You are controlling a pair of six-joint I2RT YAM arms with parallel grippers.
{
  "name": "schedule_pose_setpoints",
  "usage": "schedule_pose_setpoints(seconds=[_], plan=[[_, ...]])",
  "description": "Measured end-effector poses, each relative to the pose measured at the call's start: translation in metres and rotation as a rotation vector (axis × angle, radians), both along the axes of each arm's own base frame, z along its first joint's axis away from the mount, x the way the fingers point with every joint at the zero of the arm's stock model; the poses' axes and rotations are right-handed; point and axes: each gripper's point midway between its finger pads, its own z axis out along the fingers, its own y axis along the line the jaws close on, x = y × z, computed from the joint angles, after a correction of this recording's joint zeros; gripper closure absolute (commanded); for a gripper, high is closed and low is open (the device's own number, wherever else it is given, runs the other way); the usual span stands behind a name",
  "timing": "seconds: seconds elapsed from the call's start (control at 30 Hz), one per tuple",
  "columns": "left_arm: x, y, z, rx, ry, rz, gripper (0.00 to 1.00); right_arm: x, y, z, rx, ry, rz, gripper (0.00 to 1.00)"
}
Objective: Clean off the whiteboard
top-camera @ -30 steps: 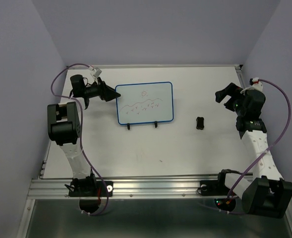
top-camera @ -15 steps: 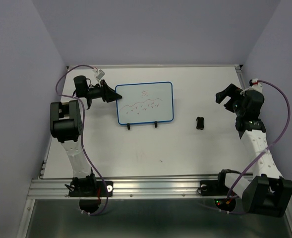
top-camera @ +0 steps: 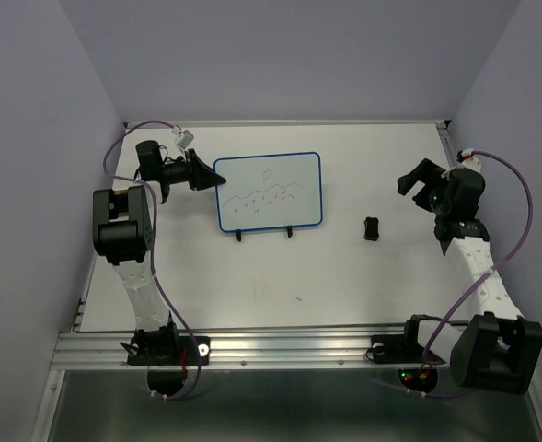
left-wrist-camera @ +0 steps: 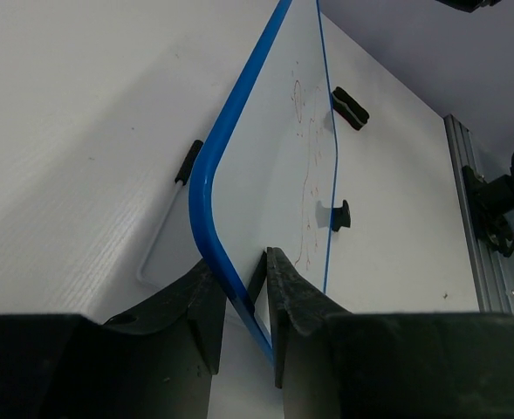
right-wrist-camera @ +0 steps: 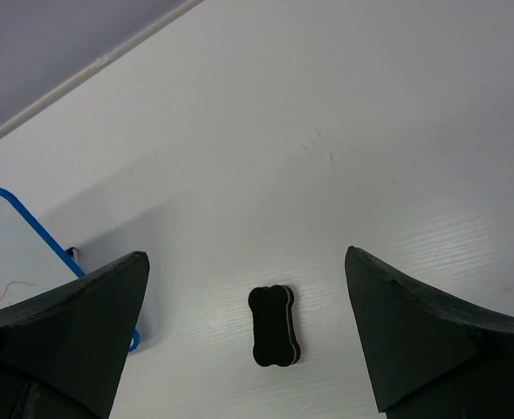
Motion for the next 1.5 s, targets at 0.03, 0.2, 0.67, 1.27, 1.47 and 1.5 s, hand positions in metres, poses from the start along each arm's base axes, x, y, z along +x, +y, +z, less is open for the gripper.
schedule_pose_setpoints(seconds=[0.03, 0.2, 0.67, 1.27, 1.47, 1.5], plan=[[-0.001, 0.000, 0.000, -0.002, -0.001, -0.005, 0.73, 0.000, 0.001, -0.004, 0.001, 0.007, 0.002, 0.00], [-0.002, -0.001, 0.001, -0.003, -0.009, -0.016, 0.83, -0.003, 0.021, -0.053, -0.020, 0.141, 0.040, 0.00], [-0.004, -0.001, 0.001, -0.006, -0.012, -0.025, 0.99, -0.010, 0.067, -0.159, -0.174, 0.440, 0.098, 0.24], [-0.006, -0.001, 0.003, -0.001, -0.007, -0.009, 1.00, -0.011, 0.068, -0.177, -0.255, 0.481, 0.066, 0.83], [-0.006, -0.001, 0.003, -0.002, -0.003, -0.009, 1.00, -0.004, 0.103, -0.156, -0.314, 0.388, 0.207, 0.88], [-0.006, -0.001, 0.003, -0.002, -0.003, -0.009, 1.00, 0.000, 0.114, -0.144, -0.321, 0.342, 0.248, 0.89]])
